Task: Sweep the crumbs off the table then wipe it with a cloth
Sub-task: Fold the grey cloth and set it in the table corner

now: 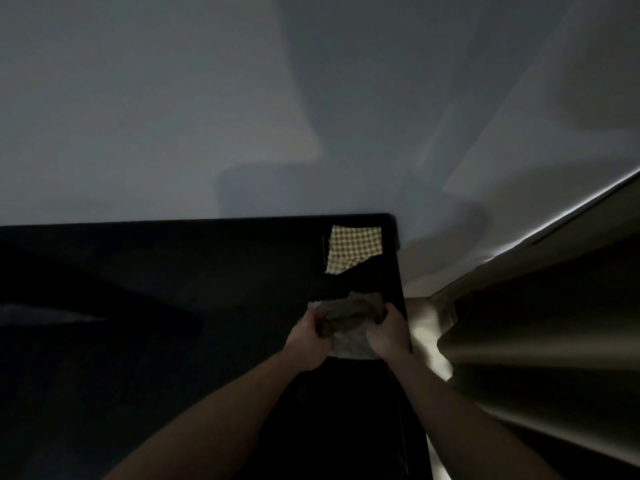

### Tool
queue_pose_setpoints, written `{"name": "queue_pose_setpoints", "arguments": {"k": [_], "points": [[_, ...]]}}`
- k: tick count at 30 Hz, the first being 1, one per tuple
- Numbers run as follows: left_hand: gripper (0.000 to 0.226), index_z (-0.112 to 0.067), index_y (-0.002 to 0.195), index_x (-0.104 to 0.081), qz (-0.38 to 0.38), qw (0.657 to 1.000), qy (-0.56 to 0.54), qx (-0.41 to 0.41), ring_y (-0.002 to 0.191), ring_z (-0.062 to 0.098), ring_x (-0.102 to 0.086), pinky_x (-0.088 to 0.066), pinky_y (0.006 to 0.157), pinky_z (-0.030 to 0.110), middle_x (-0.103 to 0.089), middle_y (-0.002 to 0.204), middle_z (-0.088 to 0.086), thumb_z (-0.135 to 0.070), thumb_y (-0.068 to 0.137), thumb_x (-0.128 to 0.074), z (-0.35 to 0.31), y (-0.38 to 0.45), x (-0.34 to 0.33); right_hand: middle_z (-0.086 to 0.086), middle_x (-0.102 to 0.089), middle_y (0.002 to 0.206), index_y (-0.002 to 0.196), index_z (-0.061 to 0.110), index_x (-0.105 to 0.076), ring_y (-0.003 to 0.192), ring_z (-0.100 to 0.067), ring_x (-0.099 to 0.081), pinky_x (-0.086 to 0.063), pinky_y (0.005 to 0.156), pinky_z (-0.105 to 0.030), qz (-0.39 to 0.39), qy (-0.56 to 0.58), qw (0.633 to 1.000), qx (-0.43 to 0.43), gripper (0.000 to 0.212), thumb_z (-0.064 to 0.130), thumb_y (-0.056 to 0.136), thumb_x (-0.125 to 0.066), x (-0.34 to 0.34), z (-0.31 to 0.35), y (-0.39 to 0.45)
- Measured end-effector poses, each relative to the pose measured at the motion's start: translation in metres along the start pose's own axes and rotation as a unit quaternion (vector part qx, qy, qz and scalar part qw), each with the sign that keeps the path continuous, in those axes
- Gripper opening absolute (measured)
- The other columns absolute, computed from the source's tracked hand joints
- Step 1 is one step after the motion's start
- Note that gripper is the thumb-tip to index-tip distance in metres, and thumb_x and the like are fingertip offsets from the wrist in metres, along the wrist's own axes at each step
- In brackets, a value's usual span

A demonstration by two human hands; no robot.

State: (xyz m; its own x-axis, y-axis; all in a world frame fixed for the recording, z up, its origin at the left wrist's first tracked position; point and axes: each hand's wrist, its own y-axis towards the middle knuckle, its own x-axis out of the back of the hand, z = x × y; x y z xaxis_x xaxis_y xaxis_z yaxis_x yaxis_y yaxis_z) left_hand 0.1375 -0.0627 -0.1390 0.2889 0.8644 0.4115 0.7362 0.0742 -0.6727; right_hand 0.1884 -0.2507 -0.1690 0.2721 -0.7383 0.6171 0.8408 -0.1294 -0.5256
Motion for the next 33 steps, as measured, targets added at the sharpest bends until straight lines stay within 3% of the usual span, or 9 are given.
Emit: {"name": "queue_pose_setpoints", "arguments": {"k": [6, 10, 15, 17, 19, 22, 25, 29, 33], "points": [[0.053, -0.019, 0.136, -0.053, -0.079, 0.973, 0.191, -0.107, 0.128, 0.03, -0.05, -0.049, 0.103, 0.039, -0.046, 0.139, 0.007, -0.028, 0.085, -0.065, -0.067, 0.055, 0.023, -0.016, -0.067, 0.119, 0.127, 0.01, -0.062, 0.111, -0.038, -0.064, -0.053, 0.089, -0.037, -0.029, -0.02, 0.999, 0.019, 0.046, 0.023, 0.083, -0.068, 0.027, 0.013, 0.047], [0.044, -0.028, 0.132, -0.061, -0.005, 0.94, 0.31, -0.143, 0.144, 0.035, -0.031, -0.041, 0.114, 0.047, -0.025, 0.161, 0.007, -0.034, 0.089, -0.065, -0.105, 0.093, 0.022, -0.019, -0.052, 0.136, 0.139, 0.009, -0.054, 0.123, -0.036, -0.051, -0.046, 0.103, -0.042, -0.126, -0.06, 0.982, 0.126, 0.07, 0.008, 0.072, -0.074, 0.027, 0.009, 0.031], [0.07, -0.019, 0.153, -0.039, 0.034, 0.901, 0.412, -0.13, 0.152, 0.034, -0.02, -0.024, 0.123, 0.054, -0.015, 0.166, 0.007, -0.038, 0.09, -0.062, -0.11, 0.117, 0.014, -0.004, -0.034, 0.161, 0.15, 0.025, -0.046, 0.145, -0.028, -0.036, -0.04, 0.117, -0.044, -0.056, -0.185, 0.948, 0.255, 0.074, 0.027, 0.08, -0.07, -0.001, -0.012, -0.004], [0.075, -0.013, 0.155, -0.032, 0.035, 0.911, 0.393, -0.122, 0.151, 0.032, -0.026, -0.024, 0.123, 0.054, -0.022, 0.163, 0.006, -0.035, 0.09, -0.062, -0.109, 0.116, 0.019, -0.007, -0.027, 0.168, 0.155, 0.022, -0.043, 0.153, -0.032, -0.027, -0.031, 0.123, -0.047, -0.044, -0.23, 0.936, 0.262, 0.073, 0.038, 0.088, -0.066, -0.017, -0.027, -0.006], [0.065, -0.011, 0.148, -0.042, 0.001, 0.93, 0.338, -0.146, 0.14, 0.03, -0.042, -0.032, 0.119, 0.048, -0.039, 0.155, 0.007, -0.028, 0.088, -0.061, -0.11, 0.109, 0.03, -0.012, -0.026, 0.168, 0.156, 0.021, -0.042, 0.154, -0.036, -0.026, -0.026, 0.124, -0.052, -0.05, -0.258, 0.928, 0.264, 0.072, 0.041, 0.09, -0.063, -0.025, -0.032, -0.001], [0.045, -0.013, 0.128, -0.062, -0.113, 0.942, 0.242, -0.203, 0.116, 0.029, -0.062, -0.052, 0.096, 0.038, -0.061, 0.131, 0.007, -0.025, 0.084, -0.06, -0.108, 0.088, 0.052, -0.015, -0.027, 0.168, 0.158, 0.02, -0.04, 0.154, -0.037, -0.027, -0.025, 0.124, -0.056, -0.056, -0.295, 0.917, 0.264, 0.069, 0.039, 0.094, -0.06, -0.027, -0.024, 0.017], [0.023, -0.015, 0.107, -0.07, -0.22, 0.937, 0.139, -0.233, 0.095, 0.021, -0.066, -0.054, 0.079, 0.031, -0.068, 0.11, 0.003, -0.02, 0.084, -0.069, -0.104, 0.061, 0.079, -0.016, -0.027, 0.168, 0.158, 0.019, -0.039, 0.155, -0.037, -0.025, -0.021, 0.126, -0.056, -0.052, -0.311, 0.912, 0.261, 0.068, 0.038, 0.096, -0.058, -0.023, -0.007, 0.035], [0.017, -0.025, 0.093, -0.069, -0.219, 0.948, 0.086, -0.215, 0.087, 0.012, -0.064, -0.053, 0.074, 0.028, -0.068, 0.099, -0.007, -0.013, 0.081, -0.074, -0.098, 0.024, 0.109, -0.016, -0.032, 0.165, 0.154, 0.017, -0.044, 0.153, -0.039, -0.028, -0.021, 0.125, -0.055, -0.042, -0.297, 0.925, 0.232, 0.073, 0.04, 0.088, -0.066, -0.015, 0.016, 0.046], [0.022, -0.03, 0.097, -0.068, -0.183, 0.955, 0.077, -0.22, 0.082, 0.002, -0.067, -0.059, 0.071, 0.027, -0.07, 0.095, -0.014, -0.021, 0.08, -0.078, -0.085, -0.019, 0.134, -0.015, -0.043, 0.157, 0.152, 0.012, -0.043, 0.146, -0.036, -0.04, -0.032, 0.12, -0.051, -0.058, -0.12, 0.963, 0.235, 0.09, 0.047, 0.077, -0.078, -0.01, 0.053, 0.019]]}}
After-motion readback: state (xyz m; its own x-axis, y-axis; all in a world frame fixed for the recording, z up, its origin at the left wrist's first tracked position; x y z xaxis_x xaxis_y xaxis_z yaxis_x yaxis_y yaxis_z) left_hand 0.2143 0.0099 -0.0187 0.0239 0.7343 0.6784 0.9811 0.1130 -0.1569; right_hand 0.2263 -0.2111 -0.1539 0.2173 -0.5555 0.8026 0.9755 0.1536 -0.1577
